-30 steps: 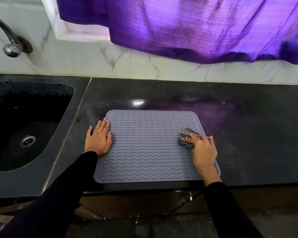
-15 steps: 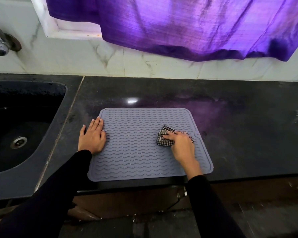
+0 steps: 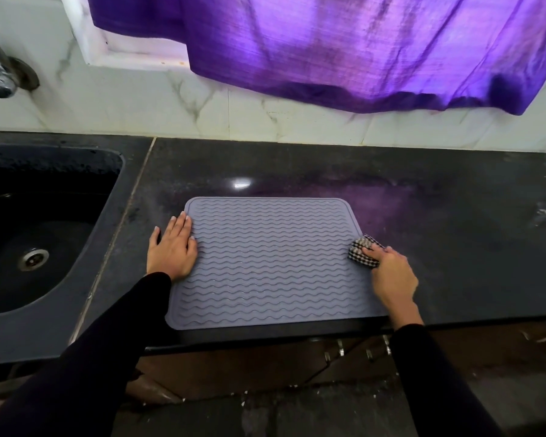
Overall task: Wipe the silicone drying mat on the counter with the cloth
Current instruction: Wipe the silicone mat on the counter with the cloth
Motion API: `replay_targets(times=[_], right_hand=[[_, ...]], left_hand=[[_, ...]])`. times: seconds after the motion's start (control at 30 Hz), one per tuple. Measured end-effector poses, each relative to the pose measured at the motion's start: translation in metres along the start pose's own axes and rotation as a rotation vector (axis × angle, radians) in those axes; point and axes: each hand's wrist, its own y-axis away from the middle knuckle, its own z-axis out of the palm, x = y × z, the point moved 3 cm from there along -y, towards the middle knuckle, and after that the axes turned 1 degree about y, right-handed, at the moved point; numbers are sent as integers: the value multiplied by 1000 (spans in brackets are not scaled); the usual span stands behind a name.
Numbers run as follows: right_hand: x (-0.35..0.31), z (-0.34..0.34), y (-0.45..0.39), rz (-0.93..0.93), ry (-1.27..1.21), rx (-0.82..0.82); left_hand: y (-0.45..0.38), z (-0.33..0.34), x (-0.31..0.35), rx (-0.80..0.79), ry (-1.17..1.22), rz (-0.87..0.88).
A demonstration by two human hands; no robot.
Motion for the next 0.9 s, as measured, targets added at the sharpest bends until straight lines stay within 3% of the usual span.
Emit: replay_targets(times=[0.1, 0.17, 0.27, 0.37, 0.43, 0.6, 0.77, 0.83, 0.9], right_hand=[[2, -20, -14, 300, -268, 2], [-15, -21, -10, 302, -372, 50], [-60, 0, 18, -7, -354, 2], [-76, 37, 46, -392, -91, -102], [-68, 41, 51, -466, 30, -62], [-34, 27, 42, -353, 98, -13], [-34, -4, 26, 83, 52, -86], [-44, -19, 16, 249, -115, -68], [-65, -20, 13, 289, -358, -56]], left_hand=[[0, -1, 2, 5, 11, 2], [0, -2, 1, 15, 29, 9], [1, -2, 0, 8, 55, 13], [1, -3, 1, 10, 44, 16], [2, -3, 2, 14, 42, 20], [3, -5, 1, 14, 55, 36], [2, -8, 1, -38, 123, 11], [-1, -13, 1, -85, 223, -18], [-1, -17, 0, -113, 337, -43]])
